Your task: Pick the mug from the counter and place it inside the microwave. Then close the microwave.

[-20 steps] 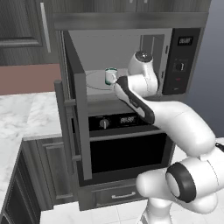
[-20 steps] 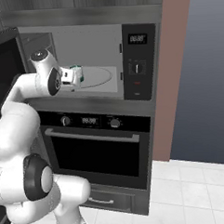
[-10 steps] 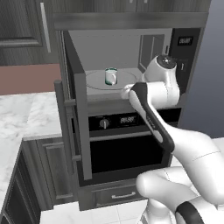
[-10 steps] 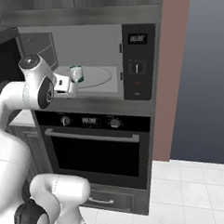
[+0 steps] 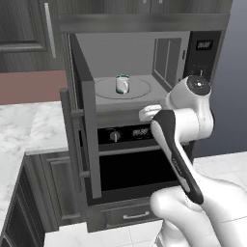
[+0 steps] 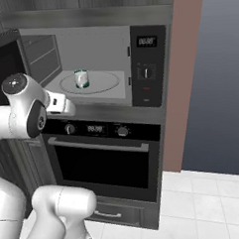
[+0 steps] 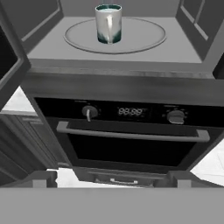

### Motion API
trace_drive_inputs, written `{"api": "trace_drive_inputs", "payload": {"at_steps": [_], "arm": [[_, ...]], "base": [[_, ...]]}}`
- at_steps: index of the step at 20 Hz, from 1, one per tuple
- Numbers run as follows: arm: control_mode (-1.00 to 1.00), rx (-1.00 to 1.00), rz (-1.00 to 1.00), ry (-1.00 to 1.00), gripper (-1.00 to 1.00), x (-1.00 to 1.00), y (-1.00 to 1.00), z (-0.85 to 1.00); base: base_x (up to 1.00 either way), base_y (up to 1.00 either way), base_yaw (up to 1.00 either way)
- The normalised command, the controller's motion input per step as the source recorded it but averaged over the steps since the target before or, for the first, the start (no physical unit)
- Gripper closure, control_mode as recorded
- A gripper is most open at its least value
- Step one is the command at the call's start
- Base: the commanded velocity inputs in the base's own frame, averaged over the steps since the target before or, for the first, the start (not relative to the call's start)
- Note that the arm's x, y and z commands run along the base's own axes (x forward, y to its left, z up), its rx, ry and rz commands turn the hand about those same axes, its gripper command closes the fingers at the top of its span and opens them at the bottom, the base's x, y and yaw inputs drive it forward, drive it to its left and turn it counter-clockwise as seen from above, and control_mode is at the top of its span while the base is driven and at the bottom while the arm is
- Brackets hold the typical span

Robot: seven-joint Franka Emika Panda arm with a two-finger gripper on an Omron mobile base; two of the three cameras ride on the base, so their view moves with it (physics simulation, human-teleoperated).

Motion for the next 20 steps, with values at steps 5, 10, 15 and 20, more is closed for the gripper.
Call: {"api": "trace_drive_inputs", "payload": {"at_steps": [5,10,15,20], "arm": [[-1.00,0.00,0.00,-0.08,-1.00,-0.55,0.00,0.00],[-1.00,0.00,0.00,-0.08,-1.00,-0.61,0.00,0.00],[-1.00,0.00,0.00,-0.08,-1.00,-0.52,0.00,0.02],[-1.00,0.00,0.00,-0.07,-1.00,-0.37,-0.01,0.04]], "base": [[0.00,0.00,0.00],[0.00,0.00,0.00],[0.00,0.00,0.00],[0.00,0.00,0.00]]}}
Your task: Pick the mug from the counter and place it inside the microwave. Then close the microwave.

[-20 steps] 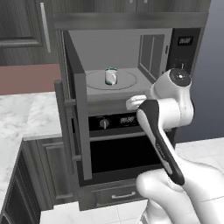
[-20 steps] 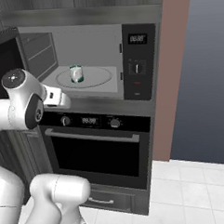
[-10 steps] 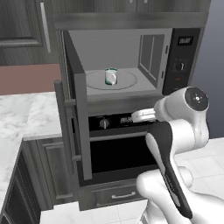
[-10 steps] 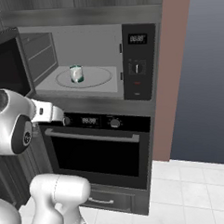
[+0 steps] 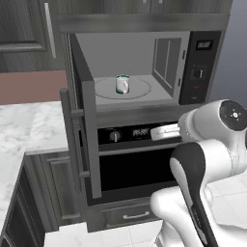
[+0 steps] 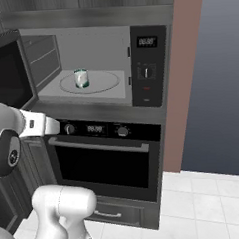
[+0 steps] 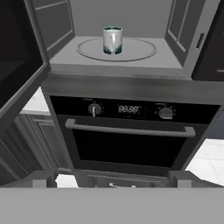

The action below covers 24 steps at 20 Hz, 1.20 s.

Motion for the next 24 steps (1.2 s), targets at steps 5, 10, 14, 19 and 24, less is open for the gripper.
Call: {"api": "trace_drive_inputs", "payload": {"at_steps": [5,10,14,19,24], "arm": [[-1.00,0.00,0.00,-0.13,-1.00,-0.32,-0.05,0.10],[-1.00,0.00,0.00,-0.21,-1.00,-0.49,0.00,0.03],[-1.00,0.00,0.00,-0.21,-1.00,-0.55,0.00,0.00],[-1.00,0.00,0.00,-0.27,-1.00,-0.89,0.00,0.00],[-1.00,0.00,0.00,-0.22,-1.00,-0.73,0.02,0.00]], "base": [[0.00,0.00,0.00],[0.00,0.00,0.00],[0.00,0.00,0.00],[0.00,0.00,0.00],[0.00,0.00,0.00]]}}
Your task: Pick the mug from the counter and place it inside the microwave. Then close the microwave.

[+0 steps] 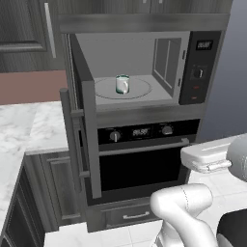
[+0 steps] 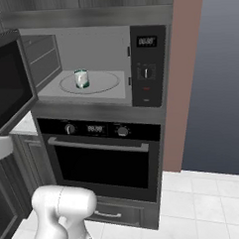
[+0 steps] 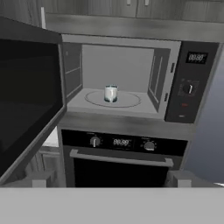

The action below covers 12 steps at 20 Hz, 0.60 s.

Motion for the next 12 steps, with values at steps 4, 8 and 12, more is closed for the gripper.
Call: {"api": "trace_drive_inputs", "payload": {"at_steps": [4,8,12], "arm": [[-1.00,0.00,0.00,-0.21,-1.00,-0.72,0.11,0.00],[-1.00,0.00,0.00,-0.16,-1.00,-0.51,0.17,0.00],[-1.00,0.00,-0.01,-0.13,-1.00,-0.18,0.42,0.00]], "base": [[0.00,0.00,0.00],[0.00,0.00,0.00],[0.00,0.00,0.00]]}}
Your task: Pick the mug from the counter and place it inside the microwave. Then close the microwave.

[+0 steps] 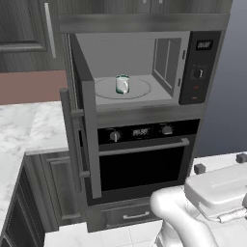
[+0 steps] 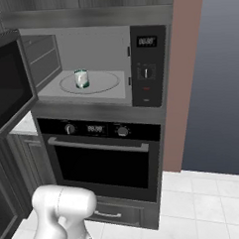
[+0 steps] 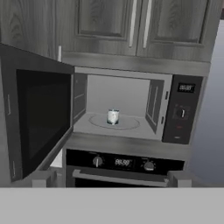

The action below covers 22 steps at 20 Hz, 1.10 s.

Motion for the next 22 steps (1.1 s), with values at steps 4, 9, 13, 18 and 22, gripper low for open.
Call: {"api": "trace_drive_inputs", "payload": {"at_steps": [4,9,13,18,22], "arm": [[-1.00,-0.01,-0.10,-0.09,-1.00,0.00,0.50,0.00],[-1.00,0.00,-0.17,-0.08,-1.00,-0.14,0.42,0.00],[-1.00,0.00,-0.22,-0.08,-1.00,-0.16,0.36,0.00],[-1.00,0.00,-0.22,-0.02,-1.00,-0.01,0.32,0.00],[-1.00,-0.03,-0.23,0.00,-1.00,0.00,0.34,0.00]], "base": [[0.00,0.00,0.00],[0.00,0.00,0.00],[0.00,0.00,0.00],[0.00,0.00,0.00],[0.00,0.00,0.00]]}}
